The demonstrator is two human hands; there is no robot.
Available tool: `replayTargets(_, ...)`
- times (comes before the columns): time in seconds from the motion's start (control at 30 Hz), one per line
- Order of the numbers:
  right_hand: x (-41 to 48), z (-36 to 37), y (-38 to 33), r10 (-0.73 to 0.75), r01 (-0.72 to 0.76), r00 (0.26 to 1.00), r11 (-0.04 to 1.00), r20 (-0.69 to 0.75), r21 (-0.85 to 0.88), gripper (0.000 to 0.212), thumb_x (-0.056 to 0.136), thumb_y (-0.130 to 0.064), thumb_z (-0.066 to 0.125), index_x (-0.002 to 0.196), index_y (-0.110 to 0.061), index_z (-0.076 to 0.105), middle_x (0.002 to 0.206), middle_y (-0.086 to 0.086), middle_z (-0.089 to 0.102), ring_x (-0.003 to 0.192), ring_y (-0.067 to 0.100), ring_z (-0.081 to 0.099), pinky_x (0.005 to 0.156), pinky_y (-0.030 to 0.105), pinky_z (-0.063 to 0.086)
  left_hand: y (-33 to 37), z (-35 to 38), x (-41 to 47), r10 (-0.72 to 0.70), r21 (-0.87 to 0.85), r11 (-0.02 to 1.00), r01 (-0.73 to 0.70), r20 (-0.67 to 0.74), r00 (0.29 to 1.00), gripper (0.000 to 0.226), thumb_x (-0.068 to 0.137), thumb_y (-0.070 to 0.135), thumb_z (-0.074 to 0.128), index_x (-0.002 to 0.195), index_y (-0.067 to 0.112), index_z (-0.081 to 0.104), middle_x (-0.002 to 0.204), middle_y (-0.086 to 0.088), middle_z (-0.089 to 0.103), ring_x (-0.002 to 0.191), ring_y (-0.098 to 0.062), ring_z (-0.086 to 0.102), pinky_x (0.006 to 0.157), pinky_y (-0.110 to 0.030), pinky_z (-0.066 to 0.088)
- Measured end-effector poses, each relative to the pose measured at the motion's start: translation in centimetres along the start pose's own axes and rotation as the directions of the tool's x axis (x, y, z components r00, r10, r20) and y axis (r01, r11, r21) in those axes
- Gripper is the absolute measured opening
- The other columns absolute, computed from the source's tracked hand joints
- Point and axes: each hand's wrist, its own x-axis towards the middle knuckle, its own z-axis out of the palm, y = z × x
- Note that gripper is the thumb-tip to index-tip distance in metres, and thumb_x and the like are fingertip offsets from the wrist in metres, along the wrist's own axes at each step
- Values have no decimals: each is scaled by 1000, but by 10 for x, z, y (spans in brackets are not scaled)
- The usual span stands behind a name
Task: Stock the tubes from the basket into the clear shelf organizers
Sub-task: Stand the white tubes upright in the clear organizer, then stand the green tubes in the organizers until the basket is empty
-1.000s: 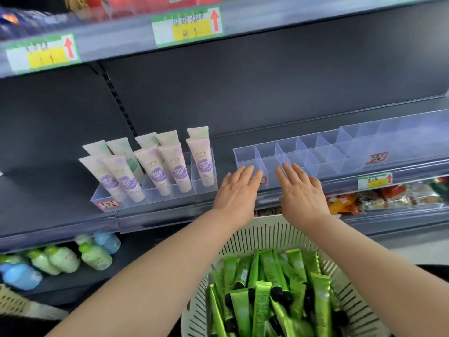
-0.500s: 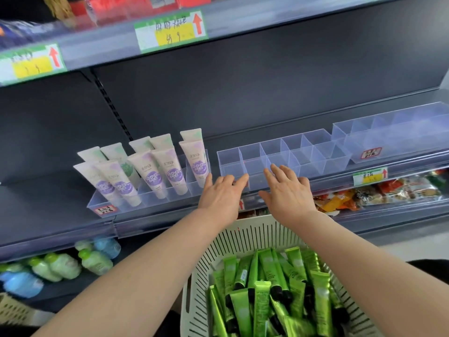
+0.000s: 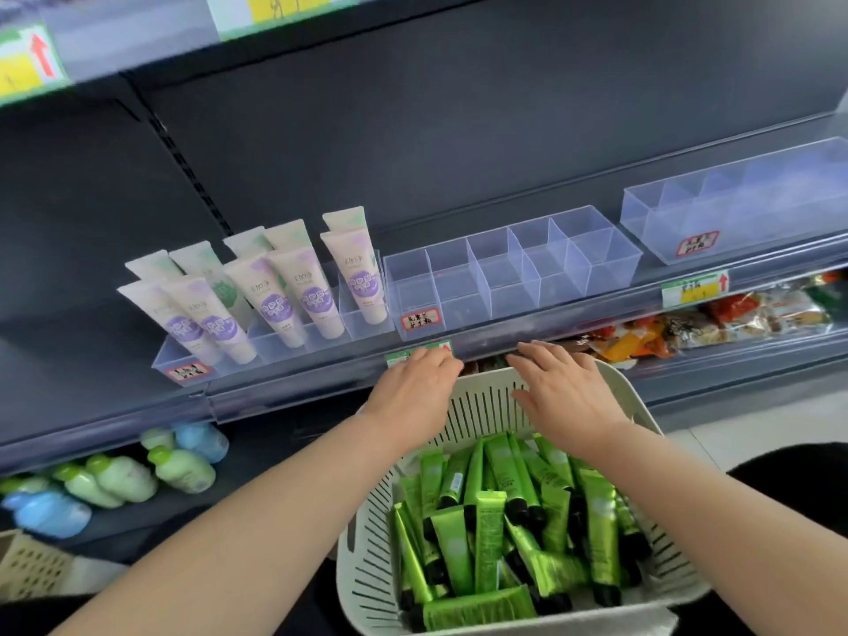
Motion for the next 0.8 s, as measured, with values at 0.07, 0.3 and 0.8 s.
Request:
replayTargets(0.07, 0, 7, 9, -4, 4, 1000, 1000, 22, -6, 49, 96, -43, 38, 141, -25, 36, 151, -5, 31, 141, 16, 22, 104, 39, 27, 5, 13, -3, -27, 13, 1000, 27, 56, 998, 46, 86, 0, 50, 129, 16, 47, 131, 2, 45, 121, -18, 41, 97, -33, 41)
replayTargets(0.3, 34, 6, 4, -198, 196, 979, 980, 47, 45, 38, 94, -37, 44, 130, -25, 49, 126, -3, 50, 116, 23, 45, 93, 41, 38, -2, 33, 1, -115, -55, 991, 120, 84, 990, 51, 85, -1, 51, 132, 18, 47, 131, 4, 47, 120, -15, 40, 98, -29, 40)
replayTargets(0.8, -3, 47, -2, -149, 149, 988, 989, -29, 9, 32, 74, -16, 70, 106, -23, 67, 102, 1, 56, 93, 26, 55, 74, 39, 47, 22, 87, -52, -202, -281, 928, 245, 173, 964, 25, 94, 16, 51, 116, 20, 62, 109, 4, 62, 102, -13, 55, 90, -28, 47)
